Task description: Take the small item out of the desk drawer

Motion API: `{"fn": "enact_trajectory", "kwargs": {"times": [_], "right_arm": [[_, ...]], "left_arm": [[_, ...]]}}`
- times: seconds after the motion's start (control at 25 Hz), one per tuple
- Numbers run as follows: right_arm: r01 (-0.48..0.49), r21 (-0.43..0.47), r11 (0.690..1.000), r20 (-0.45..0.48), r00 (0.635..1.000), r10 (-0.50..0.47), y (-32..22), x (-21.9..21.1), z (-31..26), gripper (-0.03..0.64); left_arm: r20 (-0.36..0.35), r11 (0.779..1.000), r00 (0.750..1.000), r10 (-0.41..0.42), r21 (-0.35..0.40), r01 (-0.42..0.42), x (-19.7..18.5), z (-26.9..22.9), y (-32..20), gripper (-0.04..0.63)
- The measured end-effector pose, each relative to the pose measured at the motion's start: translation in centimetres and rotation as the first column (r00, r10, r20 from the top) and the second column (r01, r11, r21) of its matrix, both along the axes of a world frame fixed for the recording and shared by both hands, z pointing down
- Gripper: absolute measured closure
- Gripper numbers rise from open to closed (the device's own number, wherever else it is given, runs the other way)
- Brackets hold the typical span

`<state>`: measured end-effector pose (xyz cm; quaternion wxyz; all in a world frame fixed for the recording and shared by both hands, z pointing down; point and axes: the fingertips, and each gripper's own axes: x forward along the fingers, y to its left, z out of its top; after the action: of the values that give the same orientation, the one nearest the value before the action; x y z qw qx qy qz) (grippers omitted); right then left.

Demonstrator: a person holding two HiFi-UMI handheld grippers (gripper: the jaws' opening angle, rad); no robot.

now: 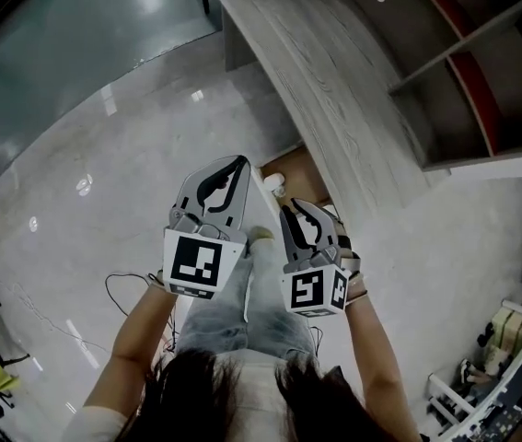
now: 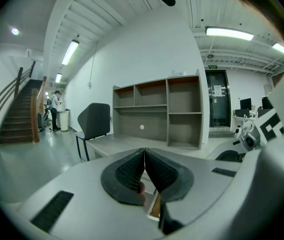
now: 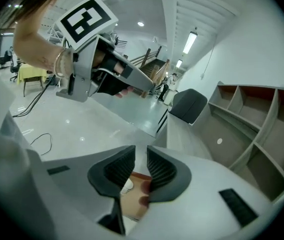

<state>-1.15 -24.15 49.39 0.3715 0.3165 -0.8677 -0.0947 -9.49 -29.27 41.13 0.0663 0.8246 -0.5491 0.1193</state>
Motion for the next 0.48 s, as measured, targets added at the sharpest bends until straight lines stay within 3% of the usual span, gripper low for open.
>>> {"fn": "enact_trajectory", "kwargs": {"times": [0.48], "right_arm": [[0.189,-0.097,0.977,-0.13,0.971,-0.2,-2.2,-1.0,9.1,0.505]], "left_arm": [[0.003,0.995,0.995,-0.1,-0.027,0.1,-2.4,5.9,-2.3,0.578]]}}
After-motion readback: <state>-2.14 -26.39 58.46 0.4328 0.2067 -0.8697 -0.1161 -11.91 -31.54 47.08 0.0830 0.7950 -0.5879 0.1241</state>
